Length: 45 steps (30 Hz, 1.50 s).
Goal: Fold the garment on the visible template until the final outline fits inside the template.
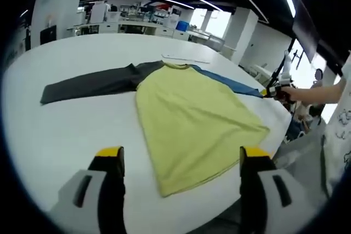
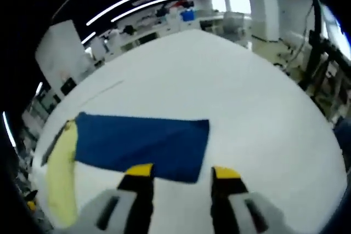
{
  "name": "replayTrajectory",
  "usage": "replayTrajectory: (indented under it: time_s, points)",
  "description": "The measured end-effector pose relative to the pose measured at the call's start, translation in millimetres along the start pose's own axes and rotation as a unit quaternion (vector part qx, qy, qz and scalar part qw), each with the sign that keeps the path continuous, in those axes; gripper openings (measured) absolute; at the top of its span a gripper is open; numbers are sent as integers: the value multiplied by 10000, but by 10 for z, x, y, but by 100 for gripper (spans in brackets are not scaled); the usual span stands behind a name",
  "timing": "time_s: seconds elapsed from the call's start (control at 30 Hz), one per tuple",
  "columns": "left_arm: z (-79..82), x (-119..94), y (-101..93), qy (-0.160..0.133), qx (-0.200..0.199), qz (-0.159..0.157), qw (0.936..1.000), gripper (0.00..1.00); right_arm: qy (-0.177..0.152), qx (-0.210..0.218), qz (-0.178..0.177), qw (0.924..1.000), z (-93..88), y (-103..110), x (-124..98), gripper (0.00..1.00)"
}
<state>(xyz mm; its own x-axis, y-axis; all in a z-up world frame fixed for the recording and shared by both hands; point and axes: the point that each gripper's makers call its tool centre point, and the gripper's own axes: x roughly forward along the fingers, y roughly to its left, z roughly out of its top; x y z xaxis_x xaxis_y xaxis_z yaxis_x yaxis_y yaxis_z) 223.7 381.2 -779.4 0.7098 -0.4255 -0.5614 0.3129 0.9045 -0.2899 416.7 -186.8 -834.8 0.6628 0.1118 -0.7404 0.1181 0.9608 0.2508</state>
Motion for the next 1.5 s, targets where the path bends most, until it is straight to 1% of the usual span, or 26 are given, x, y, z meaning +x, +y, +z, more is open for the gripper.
replayTrajectory:
  time_s: [0.03,0.1,0.2,0.3,0.37,0.5,0.57,0.7,0.77,0.83,0.9,0.97,1.07,1.13,1.23,1.3,1.4,1.5]
  points:
    - [-3,11,-23,9,-6,-8,10000,83,39,-67,20,10000,-15,11,-5,26]
    - [-7,52,-99,37,-56,-54,10000,82,70,-199,-61,9998,-30,6,-14,19]
    - [-8,84,-87,43,-86,-67,9999,81,83,-206,-98,9997,-16,-33,1,10]
    - [1,104,-81,40,-108,-101,9999,80,129,-307,-181,9993,-16,-75,7,0]
    - [-3,121,-67,64,-93,-125,9999,80,140,-468,-222,9986,-4,-118,12,0]
    - [-24,136,-6,134,-35,-135,9998,80,87,-537,-285,9981,52,-143,38,0]
    - [-24,141,18,140,-47,-140,9998,80,65,-638,-330,9974,83,-155,52,0]
    - [-22,152,16,165,-61,-133,9998,79,42,-722,-404,9966,224,-198,133,0]
    - [-31,154,37,179,-62,-125,9997,79,8,-768,-425,9961,262,-208,123,0]
    - [-32,155,32,173,-79,-121,9997,79,1,-787,-418,9960,316,-206,173,0]
    - [-30,155,17,154,-88,-123,9998,79,-13,-779,-399,9962,337,-169,163,0]
    - [-27,154,7,144,-84,-128,9998,79,-30,-802,-396,9960,323,-132,112,0]
    - [-25,149,31,107,-86,-137,9998,78,-72,-804,-350,9961,310,-119,94,0]
    - [-18,139,26,84,-76,-146,9998,78,-119,-817,-307,9961,346,-98,53,0]
    - [19,115,-7,22,-45,-200,9998,78,-166,-868,-266,9957,406,-9,-119,0]
    - [47,95,-3,-10,6,-234,9997,78,-231,-920,-160,9954,446,93,-217,0]
    - [91,47,-29,-61,72,-268,9996,79,-283,-993,-90,9946,522,201,-285,0]
    - [95,-3,-6,-63,123,-306,9994,79,-374,-1087,22,9934,594,458,-399,0]
